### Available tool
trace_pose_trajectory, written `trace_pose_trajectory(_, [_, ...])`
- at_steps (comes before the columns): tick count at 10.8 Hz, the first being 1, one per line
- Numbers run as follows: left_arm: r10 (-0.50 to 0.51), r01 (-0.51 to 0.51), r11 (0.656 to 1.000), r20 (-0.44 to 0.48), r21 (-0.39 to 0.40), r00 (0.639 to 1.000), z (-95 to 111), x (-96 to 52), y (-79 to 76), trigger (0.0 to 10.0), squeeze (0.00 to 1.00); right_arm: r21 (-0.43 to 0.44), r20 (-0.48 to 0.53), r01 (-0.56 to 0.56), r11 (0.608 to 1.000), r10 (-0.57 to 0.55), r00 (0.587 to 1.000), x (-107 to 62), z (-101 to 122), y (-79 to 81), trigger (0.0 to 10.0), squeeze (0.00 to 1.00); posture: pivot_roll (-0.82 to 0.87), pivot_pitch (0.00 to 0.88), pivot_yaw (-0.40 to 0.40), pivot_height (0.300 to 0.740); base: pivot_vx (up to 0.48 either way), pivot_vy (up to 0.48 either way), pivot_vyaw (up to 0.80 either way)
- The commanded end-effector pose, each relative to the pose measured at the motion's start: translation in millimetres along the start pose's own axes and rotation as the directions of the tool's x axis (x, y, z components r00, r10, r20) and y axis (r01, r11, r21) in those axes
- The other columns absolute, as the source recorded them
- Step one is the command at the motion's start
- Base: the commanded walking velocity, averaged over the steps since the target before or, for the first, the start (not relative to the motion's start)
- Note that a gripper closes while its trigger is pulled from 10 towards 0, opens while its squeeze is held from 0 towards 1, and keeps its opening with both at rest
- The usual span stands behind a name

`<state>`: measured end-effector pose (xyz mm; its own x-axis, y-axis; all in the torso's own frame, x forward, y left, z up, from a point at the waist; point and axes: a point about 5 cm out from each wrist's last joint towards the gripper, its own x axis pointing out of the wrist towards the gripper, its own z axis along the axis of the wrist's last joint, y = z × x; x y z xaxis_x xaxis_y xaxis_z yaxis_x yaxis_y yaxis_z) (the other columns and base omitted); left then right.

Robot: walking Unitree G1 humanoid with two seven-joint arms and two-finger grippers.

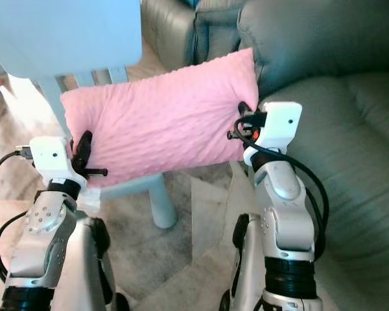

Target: Move the pillow to the sofa

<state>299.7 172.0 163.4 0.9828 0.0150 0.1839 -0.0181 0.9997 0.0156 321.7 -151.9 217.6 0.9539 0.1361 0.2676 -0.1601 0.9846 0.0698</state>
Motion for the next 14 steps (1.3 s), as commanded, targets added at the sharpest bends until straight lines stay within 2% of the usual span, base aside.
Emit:
trace_pose_trajectory(1, [0.012, -0.012, 1.0, -0.003, 0.011, 1.0, -0.9, 0.4, 3.7, 0.0, 0.0, -0.004, 0.037, 0.023, 1.0, -0.023, 0.999, 1.6, 10.5, -4.6, 0.0, 0.0, -0.07, 0.023, 0.018, 0.434, 0.0, 0.0, 0.0])
trace_pose_trajectory(9, [-0.005, 0.005, 1.0, -0.02, 0.004, 1.0, -5.2, -2.0, -2.6, 0.0, 0.0, 0.004, 0.034, 0.017, 1.0, -0.017, 0.999, 0.9, 11.1, -5.3, 0.0, 0.0, -0.08, 0.025, 0.021, 0.529, 0.0, 0.0, 0.0])
trace_pose_trajectory(14, [-0.018, 0.018, 1.0, -0.023, -0.011, 1.0, -6.6, -2.8, -7.7, 0.0, 0.0, 0.003, 0.032, 0.012, 1.0, -0.012, 0.999, 0.7, 12.0, -5.7, 0.0, 0.0, -0.08, 0.028, 0.018, 0.624, 0.0, 0.0, 0.0])
